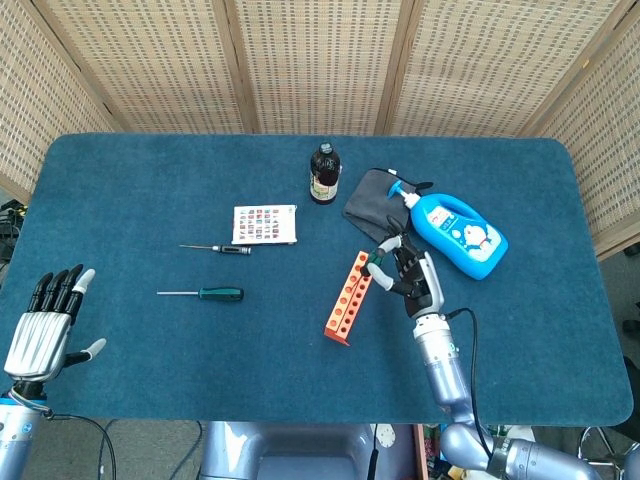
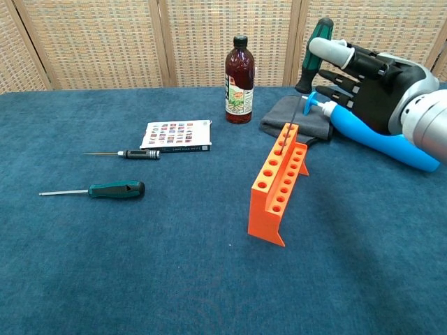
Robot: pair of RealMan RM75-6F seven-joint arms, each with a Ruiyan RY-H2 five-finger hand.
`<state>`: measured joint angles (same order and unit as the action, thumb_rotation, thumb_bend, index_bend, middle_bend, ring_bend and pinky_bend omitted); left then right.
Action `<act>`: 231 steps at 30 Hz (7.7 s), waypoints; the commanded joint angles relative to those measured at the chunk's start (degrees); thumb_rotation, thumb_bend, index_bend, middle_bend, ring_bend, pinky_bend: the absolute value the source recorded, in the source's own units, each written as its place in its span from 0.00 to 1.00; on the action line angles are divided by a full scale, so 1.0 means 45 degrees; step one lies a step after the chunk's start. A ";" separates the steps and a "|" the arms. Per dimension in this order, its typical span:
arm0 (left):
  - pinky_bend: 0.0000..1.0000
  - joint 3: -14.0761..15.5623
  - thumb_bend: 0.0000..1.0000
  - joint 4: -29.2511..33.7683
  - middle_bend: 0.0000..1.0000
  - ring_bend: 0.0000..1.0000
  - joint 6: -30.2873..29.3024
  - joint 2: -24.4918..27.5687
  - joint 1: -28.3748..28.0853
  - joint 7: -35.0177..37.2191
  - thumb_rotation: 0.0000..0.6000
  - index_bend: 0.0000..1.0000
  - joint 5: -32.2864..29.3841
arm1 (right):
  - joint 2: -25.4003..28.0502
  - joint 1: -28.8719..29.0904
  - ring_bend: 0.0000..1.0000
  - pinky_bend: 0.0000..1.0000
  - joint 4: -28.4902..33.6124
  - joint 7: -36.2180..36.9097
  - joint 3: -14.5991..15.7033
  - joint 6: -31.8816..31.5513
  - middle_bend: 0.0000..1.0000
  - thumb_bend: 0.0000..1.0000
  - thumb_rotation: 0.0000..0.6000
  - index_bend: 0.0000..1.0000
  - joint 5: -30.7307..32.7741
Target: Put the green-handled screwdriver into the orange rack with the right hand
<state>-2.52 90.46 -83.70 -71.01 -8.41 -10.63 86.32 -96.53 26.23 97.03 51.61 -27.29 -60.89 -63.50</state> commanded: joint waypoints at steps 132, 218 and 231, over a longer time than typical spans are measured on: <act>0.00 0.0126 0.00 -0.0024 0.00 0.00 0.0028 -0.0111 -0.0052 -0.0143 1.00 0.00 0.0118 | -0.0019 -0.0399 0.00 0.00 -0.1213 0.3059 0.2740 -0.0418 0.00 0.21 1.00 0.37 -0.3020; 0.00 0.0017 0.00 0.0071 0.00 0.00 -0.0276 0.0046 0.0065 0.0004 1.00 0.00 0.0152 | 0.3558 -0.1777 0.00 0.00 -0.2551 -0.5402 0.2940 -0.3469 0.00 0.21 1.00 0.21 -0.4714; 0.00 0.0030 0.00 -0.0001 0.00 0.00 -0.0430 -0.0082 0.0129 -0.0265 1.00 0.00 0.0231 | 0.3834 -0.3534 0.00 0.00 -0.5392 -1.0348 0.4584 -0.6041 0.00 0.21 1.00 0.11 -0.5800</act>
<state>-2.38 90.47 -85.62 -71.37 -7.84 -11.81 87.35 -79.19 12.67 75.54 8.98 -8.34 -84.82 -88.38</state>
